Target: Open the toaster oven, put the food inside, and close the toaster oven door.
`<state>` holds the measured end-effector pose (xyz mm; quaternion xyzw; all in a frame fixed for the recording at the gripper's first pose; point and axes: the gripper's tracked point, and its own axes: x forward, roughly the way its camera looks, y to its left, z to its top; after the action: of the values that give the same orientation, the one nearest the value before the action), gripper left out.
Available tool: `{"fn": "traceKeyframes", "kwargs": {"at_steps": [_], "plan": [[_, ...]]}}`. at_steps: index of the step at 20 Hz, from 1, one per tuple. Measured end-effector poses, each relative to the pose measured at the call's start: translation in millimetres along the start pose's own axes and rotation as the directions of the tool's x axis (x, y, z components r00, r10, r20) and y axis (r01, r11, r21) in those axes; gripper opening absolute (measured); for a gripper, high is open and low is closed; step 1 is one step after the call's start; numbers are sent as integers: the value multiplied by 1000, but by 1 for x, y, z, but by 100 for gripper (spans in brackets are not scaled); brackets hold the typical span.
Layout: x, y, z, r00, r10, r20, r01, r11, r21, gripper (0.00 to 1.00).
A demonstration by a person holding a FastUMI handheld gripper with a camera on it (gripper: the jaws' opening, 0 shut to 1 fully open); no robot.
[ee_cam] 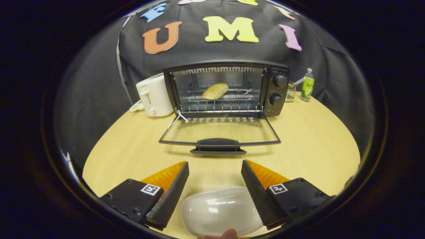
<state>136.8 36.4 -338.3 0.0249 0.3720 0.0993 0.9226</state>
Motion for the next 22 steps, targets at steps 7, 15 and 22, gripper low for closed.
{"fn": "traceKeyframes", "kwargs": {"at_steps": [7,15,22], "plan": [[40,-15,0,996,-76,-54,73,996,-55,100],[45,-13,-5,991,-121,-63,123,992,19,100],[10,-9,49,988,-106,108,103,994,38,100]]}}
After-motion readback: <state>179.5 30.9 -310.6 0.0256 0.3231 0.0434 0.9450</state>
